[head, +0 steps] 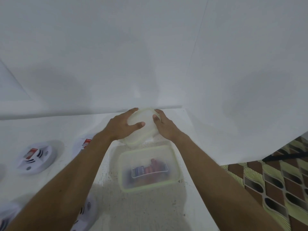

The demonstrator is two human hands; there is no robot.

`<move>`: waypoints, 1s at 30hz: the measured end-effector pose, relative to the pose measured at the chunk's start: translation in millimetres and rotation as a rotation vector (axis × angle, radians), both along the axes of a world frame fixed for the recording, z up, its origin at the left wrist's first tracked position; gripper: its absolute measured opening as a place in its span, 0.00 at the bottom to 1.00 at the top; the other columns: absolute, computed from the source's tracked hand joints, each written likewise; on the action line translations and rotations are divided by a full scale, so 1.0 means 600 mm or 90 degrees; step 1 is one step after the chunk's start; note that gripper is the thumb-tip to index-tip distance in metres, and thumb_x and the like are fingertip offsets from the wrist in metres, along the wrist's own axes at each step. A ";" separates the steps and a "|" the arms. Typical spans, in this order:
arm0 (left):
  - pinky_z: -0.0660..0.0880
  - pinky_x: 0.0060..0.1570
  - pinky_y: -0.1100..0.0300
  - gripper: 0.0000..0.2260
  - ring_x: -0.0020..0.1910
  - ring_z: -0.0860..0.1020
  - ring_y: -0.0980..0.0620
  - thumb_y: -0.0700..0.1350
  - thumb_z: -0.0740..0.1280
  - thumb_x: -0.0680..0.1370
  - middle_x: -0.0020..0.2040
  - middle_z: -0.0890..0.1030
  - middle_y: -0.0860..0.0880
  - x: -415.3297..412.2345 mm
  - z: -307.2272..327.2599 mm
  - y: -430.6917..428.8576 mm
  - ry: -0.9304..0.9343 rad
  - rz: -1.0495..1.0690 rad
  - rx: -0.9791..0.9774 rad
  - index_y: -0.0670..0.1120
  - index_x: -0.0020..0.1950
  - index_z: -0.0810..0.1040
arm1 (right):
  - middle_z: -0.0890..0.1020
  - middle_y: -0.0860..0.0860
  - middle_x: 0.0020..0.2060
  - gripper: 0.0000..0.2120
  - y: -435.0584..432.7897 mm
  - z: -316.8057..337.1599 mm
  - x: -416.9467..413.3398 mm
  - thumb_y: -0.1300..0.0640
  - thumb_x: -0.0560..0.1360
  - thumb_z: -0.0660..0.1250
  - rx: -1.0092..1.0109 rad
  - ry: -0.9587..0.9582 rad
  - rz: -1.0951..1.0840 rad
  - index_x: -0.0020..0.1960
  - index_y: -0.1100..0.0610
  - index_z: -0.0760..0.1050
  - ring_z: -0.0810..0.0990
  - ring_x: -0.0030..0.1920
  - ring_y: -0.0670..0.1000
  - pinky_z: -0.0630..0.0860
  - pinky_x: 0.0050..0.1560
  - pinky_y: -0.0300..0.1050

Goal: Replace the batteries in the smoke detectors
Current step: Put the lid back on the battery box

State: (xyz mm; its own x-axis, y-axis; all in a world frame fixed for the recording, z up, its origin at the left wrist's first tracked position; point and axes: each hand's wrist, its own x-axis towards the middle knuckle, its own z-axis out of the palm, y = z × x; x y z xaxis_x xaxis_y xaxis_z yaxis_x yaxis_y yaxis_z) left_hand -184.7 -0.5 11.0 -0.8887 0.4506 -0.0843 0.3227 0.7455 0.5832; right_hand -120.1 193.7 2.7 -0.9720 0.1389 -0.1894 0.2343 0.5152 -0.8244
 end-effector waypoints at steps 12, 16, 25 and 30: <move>0.63 0.69 0.52 0.33 0.72 0.68 0.50 0.70 0.66 0.70 0.74 0.69 0.57 0.005 0.004 0.000 -0.002 0.025 0.034 0.62 0.73 0.66 | 0.76 0.53 0.67 0.24 -0.002 -0.007 -0.003 0.42 0.85 0.48 0.008 0.024 -0.001 0.78 0.50 0.58 0.75 0.66 0.57 0.69 0.69 0.56; 0.65 0.67 0.53 0.32 0.70 0.70 0.49 0.70 0.67 0.70 0.73 0.71 0.55 0.002 0.002 0.000 -0.026 0.038 0.058 0.62 0.72 0.68 | 0.75 0.54 0.67 0.24 -0.003 -0.003 -0.001 0.44 0.85 0.48 0.016 0.022 0.004 0.79 0.51 0.56 0.74 0.66 0.56 0.69 0.69 0.53; 0.67 0.63 0.56 0.36 0.69 0.70 0.50 0.69 0.71 0.67 0.72 0.71 0.53 0.009 0.005 0.002 -0.055 0.063 0.081 0.59 0.72 0.69 | 0.74 0.52 0.67 0.21 -0.005 0.006 0.007 0.47 0.85 0.48 -0.055 -0.035 -0.045 0.78 0.49 0.59 0.73 0.66 0.55 0.70 0.69 0.55; 0.71 0.62 0.49 0.53 0.68 0.70 0.42 0.74 0.72 0.59 0.71 0.68 0.43 0.036 0.005 0.008 -0.068 0.276 0.058 0.46 0.75 0.61 | 0.73 0.51 0.65 0.20 -0.002 0.016 0.024 0.53 0.85 0.49 -0.093 -0.071 -0.086 0.75 0.51 0.62 0.73 0.60 0.53 0.69 0.59 0.47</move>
State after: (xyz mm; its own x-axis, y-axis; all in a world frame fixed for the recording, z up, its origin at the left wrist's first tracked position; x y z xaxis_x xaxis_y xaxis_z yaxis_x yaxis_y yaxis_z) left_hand -163.1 4.6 14.0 -0.9853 0.0483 -0.1637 -0.0743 0.7423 0.6660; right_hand -105.5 192.6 12.5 -0.9185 0.2295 -0.3220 0.3866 0.3497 -0.8534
